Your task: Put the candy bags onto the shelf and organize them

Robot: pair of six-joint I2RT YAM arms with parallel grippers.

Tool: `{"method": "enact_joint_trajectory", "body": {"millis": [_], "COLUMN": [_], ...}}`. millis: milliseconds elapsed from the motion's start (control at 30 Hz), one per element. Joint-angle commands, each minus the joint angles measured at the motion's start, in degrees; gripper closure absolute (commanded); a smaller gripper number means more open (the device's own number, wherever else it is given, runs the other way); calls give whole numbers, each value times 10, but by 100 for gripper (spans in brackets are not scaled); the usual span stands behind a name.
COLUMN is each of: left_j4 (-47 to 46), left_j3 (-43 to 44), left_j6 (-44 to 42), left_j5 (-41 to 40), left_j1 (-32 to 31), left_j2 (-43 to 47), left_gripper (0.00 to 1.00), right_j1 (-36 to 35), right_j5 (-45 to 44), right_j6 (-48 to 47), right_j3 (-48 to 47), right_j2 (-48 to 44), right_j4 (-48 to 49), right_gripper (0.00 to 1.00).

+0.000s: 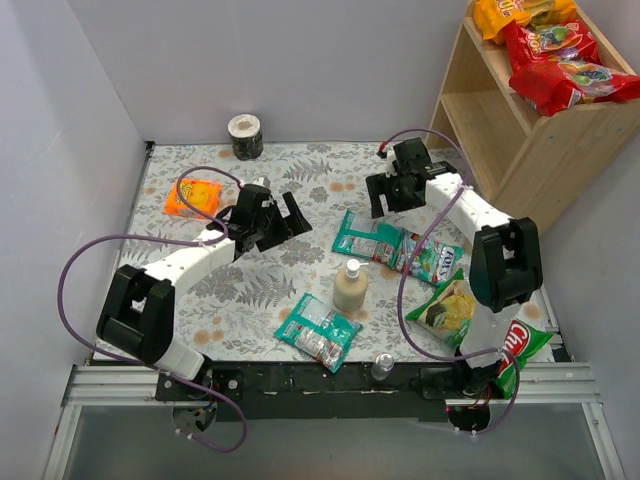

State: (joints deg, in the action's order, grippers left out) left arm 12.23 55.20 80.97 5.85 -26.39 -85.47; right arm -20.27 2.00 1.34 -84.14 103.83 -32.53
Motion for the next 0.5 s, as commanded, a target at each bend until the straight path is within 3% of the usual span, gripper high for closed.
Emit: {"method": "enact_joint_trajectory", "body": {"millis": [0, 233, 400, 467], "left_j4": [-8, -2, 4, 4], "left_j3": [3, 26, 25, 24], "left_j6": [1, -9, -19, -21], "left_j5": [36, 47, 42, 41], "left_j1": [-2, -2, -2, -2], "left_j2": [-14, -33, -31, -33], "left_gripper": [2, 2, 2, 2], "right_j1": [2, 22, 58, 81], "right_j5": [76, 132, 170, 230], "right_j6": [31, 16, 9, 12], "right_j3": [-86, -200, -135, -77], "right_j2": [62, 163, 153, 140], "right_j4": [1, -31, -26, -3], "right_gripper": [8, 9, 11, 14]}}
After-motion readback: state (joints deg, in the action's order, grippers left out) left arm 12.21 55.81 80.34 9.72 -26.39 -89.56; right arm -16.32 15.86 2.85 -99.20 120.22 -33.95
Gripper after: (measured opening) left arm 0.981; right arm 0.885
